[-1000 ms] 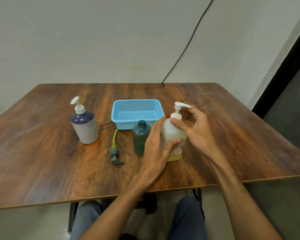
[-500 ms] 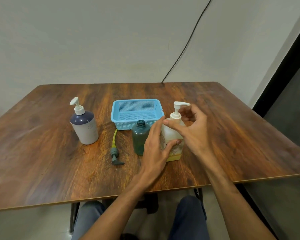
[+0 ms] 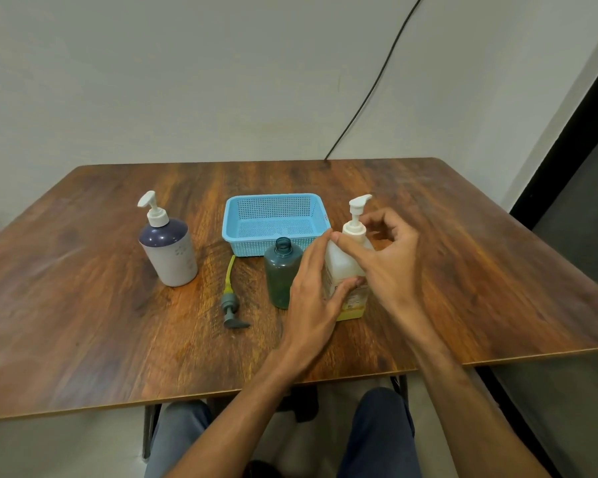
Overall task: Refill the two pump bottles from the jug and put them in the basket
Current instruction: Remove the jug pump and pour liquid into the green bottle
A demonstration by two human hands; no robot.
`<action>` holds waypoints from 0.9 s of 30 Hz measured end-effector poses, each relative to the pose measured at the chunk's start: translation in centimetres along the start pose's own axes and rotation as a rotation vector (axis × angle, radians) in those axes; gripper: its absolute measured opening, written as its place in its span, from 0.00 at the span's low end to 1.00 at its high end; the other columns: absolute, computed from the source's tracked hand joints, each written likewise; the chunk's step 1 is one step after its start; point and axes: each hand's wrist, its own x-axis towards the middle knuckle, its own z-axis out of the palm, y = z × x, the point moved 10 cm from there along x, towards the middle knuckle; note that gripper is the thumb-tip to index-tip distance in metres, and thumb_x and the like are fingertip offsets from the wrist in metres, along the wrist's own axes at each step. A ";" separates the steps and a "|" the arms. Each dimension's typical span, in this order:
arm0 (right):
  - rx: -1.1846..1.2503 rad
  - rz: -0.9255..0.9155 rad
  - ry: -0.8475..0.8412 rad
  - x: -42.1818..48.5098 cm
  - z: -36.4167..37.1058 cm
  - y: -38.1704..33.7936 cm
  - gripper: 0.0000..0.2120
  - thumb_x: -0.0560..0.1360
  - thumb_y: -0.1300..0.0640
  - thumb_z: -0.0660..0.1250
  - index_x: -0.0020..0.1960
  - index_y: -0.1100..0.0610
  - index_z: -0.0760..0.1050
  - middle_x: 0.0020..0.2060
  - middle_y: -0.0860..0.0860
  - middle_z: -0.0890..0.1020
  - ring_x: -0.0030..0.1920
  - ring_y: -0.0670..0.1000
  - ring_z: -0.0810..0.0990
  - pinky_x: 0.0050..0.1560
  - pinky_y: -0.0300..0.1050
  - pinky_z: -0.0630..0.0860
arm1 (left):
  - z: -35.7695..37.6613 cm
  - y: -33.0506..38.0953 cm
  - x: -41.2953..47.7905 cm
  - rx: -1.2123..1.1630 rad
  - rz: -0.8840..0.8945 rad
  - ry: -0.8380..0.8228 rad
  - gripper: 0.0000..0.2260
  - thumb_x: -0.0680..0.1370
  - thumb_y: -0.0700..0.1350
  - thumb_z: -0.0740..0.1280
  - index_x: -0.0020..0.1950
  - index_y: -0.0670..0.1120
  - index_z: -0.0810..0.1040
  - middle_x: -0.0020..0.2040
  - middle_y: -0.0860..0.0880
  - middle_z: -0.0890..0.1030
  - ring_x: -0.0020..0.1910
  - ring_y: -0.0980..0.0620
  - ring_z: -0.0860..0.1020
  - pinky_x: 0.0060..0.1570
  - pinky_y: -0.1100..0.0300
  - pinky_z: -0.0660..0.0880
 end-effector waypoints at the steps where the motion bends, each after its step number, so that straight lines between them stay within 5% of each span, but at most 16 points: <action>1: 0.007 0.004 -0.021 0.2 0.1 0.1 0.12 0.68 0.55 0.81 0.47 0.56 0.80 0.42 0.44 0.83 0.41 0.40 0.80 0.41 0.33 0.75 | 0.0 0.0 0.0 -0.001 -0.002 -0.001 0.34 0.78 0.49 0.74 0.81 0.47 0.63 0.74 0.57 0.69 0.74 0.64 0.67 0.72 0.67 0.65; 6: 0.063 0.053 -0.143 0.7 0.5 0.8 0.14 0.69 0.61 0.79 0.54 0.54 0.83 0.48 0.45 0.85 0.47 0.41 0.81 0.47 0.35 0.75 | 0.0 0.0 0.0 -0.004 -0.005 -0.003 0.35 0.78 0.49 0.75 0.81 0.47 0.63 0.75 0.56 0.70 0.74 0.62 0.68 0.72 0.67 0.67; 12: -0.034 -0.037 0.034 -0.1 -0.2 -0.7 0.14 0.68 0.54 0.81 0.48 0.58 0.80 0.44 0.48 0.83 0.43 0.41 0.79 0.41 0.31 0.74 | -0.1 -0.1 0.0 -0.003 -0.002 0.005 0.34 0.78 0.47 0.74 0.81 0.46 0.63 0.76 0.54 0.70 0.76 0.60 0.67 0.75 0.61 0.67; 19: 0.061 -0.007 -0.116 0.4 0.2 -0.1 0.17 0.70 0.59 0.79 0.58 0.55 0.81 0.50 0.47 0.84 0.50 0.46 0.82 0.49 0.38 0.78 | 0.0 0.0 0.0 -0.006 0.006 0.002 0.34 0.78 0.47 0.75 0.80 0.46 0.64 0.75 0.54 0.71 0.75 0.60 0.69 0.74 0.60 0.68; 23: -0.053 -0.063 0.022 0.0 -0.1 -1.0 0.17 0.67 0.53 0.82 0.49 0.57 0.79 0.45 0.49 0.82 0.45 0.47 0.80 0.43 0.39 0.77 | -0.1 0.1 0.0 -0.005 0.004 0.005 0.34 0.79 0.46 0.74 0.81 0.45 0.63 0.76 0.52 0.71 0.76 0.60 0.67 0.75 0.60 0.66; 27: 0.074 -0.013 -0.085 0.9 0.0 -0.2 0.11 0.68 0.60 0.80 0.49 0.57 0.83 0.45 0.50 0.85 0.45 0.47 0.83 0.47 0.42 0.78 | -0.1 0.2 0.0 -0.008 0.005 0.003 0.34 0.78 0.48 0.75 0.80 0.47 0.64 0.75 0.54 0.71 0.74 0.61 0.69 0.72 0.65 0.67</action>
